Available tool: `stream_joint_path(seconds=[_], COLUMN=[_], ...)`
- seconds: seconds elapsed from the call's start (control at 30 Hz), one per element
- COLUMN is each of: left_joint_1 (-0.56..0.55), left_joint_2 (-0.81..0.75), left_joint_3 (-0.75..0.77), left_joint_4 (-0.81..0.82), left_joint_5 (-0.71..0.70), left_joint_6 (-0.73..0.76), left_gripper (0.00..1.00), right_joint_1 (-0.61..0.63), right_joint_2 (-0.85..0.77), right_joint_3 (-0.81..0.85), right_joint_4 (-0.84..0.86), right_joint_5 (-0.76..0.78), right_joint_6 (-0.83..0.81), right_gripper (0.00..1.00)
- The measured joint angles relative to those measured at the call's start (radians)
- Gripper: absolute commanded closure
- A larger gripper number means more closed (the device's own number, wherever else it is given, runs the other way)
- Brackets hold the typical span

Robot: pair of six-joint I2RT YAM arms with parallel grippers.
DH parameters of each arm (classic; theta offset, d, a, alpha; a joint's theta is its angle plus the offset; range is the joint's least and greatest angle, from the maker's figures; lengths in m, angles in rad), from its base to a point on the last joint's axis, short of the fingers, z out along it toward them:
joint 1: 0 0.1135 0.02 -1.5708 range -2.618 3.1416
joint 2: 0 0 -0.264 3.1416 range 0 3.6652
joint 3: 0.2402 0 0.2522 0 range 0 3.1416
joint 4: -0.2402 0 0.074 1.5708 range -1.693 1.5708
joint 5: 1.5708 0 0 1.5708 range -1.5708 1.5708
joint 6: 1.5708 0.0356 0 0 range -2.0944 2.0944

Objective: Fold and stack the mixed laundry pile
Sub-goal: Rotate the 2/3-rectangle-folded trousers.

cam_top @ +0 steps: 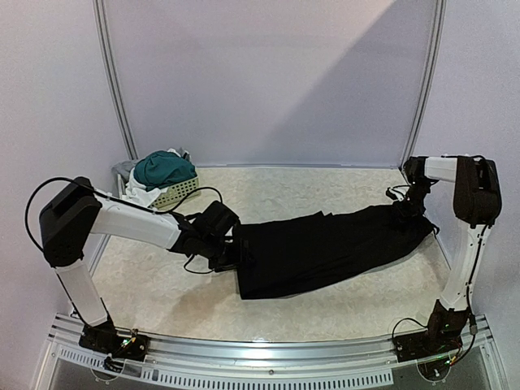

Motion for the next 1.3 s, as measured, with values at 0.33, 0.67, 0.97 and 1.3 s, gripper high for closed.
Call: stream_joint_path(seconds=[0.33,0.67,0.97,1.3], left_joint_1=[0.019,0.023,-0.01,-0.113], left_joint_2=[0.041,0.018,-0.184,-0.284], left_joint_3=[-0.004,-0.078,-0.268,-0.247], left_joint_4=[0.083,0.134,0.071,-0.122], left_joint_5=[0.014,0.025,0.002,-0.068], left_joint_6=[-0.073,-0.118,-0.162,-0.157], left_gripper=[0.73,1.0,1.0,0.89], right_joint_1=[0.0,0.028,0.219,0.402], right_joint_2=[0.03,0.128,0.292,0.415], right_joint_3=[0.043,0.203,0.479,0.688], right_joint_4=[0.012,-0.027,-0.041,-0.014], right_joint_5=[0.032,0.034,0.038,0.031], right_joint_6=[-0.006,-0.029,-0.049,-0.082], right_gripper=[0.47,0.48,0.48,0.46])
